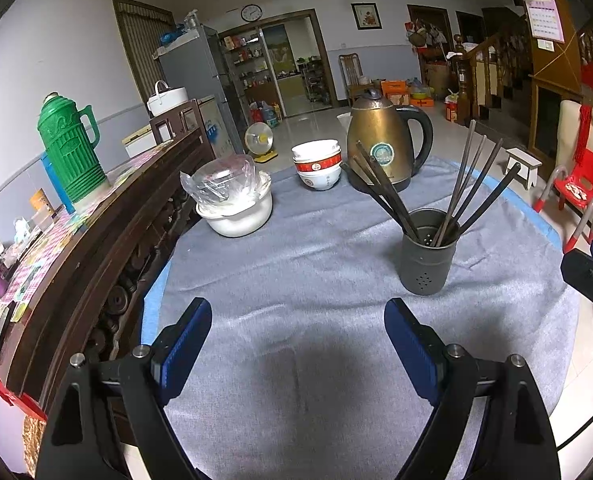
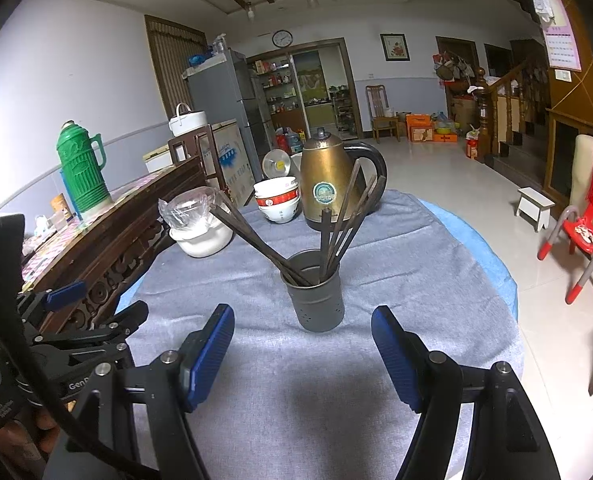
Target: Organize utensils
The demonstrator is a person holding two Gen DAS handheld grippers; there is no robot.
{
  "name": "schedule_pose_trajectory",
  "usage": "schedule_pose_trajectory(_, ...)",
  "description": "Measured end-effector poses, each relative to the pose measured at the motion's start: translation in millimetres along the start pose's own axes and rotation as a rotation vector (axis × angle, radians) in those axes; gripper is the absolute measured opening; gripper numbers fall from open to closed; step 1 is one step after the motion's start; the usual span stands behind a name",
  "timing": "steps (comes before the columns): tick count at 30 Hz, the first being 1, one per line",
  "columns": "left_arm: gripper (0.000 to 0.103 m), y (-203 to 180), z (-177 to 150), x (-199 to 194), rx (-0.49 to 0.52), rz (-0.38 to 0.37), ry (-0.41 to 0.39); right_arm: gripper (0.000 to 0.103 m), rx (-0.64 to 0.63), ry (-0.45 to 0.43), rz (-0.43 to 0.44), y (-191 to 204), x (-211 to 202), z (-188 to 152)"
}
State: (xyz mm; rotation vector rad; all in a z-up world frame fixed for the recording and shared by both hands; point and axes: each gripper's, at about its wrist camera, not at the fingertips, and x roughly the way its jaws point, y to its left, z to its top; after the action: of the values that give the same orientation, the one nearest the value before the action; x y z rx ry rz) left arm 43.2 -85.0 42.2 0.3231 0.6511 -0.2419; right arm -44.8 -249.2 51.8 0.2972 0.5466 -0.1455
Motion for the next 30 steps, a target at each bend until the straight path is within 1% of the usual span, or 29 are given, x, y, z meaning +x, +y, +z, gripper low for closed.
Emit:
schedule_pose_trajectory(16, 0.088, -3, -2, 3, 0.005, 0.003, 0.009, 0.074, -0.020, 0.003, -0.026, 3, 0, 0)
schedule_pose_trajectory(30, 0.088, 2, -4, 7, -0.009, 0.000, 0.019, 0.074, -0.026, 0.046, -0.027, 8, 10, -4)
